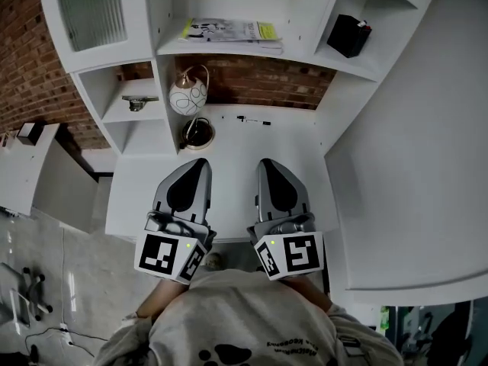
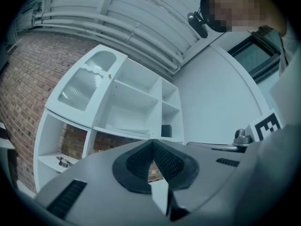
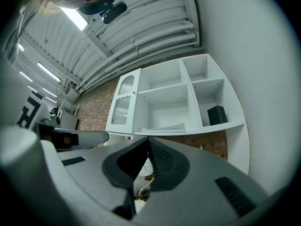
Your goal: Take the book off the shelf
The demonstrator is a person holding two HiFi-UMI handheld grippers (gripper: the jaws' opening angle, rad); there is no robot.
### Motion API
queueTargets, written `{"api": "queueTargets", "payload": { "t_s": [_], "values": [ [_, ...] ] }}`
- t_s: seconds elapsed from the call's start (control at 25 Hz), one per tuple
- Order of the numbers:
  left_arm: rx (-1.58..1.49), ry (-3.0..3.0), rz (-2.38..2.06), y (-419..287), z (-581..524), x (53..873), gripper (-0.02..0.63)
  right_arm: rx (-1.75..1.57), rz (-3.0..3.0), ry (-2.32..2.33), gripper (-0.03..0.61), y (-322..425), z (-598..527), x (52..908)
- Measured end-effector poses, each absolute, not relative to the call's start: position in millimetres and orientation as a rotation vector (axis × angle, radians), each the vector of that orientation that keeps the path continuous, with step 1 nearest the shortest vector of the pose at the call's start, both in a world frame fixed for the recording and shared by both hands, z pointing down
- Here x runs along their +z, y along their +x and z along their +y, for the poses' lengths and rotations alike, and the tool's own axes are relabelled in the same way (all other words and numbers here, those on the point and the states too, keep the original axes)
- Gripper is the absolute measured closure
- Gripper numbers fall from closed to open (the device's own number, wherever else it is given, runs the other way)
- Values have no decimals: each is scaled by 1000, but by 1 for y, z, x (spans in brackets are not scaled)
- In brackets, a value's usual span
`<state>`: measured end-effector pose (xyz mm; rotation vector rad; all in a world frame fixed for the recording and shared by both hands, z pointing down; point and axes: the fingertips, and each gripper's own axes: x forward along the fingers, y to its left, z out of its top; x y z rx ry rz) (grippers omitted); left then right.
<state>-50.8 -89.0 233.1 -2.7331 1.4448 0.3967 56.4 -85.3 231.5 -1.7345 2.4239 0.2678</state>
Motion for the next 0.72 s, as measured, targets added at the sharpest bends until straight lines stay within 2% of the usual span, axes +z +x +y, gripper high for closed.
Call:
{"api": "queueTargets", "payload": {
  "t_s": [0.72],
  "values": [
    [436, -2759, 1287, -63, -173, 230, 604, 383, 2370, -1862, 559, 43, -158, 234]
  ]
}}
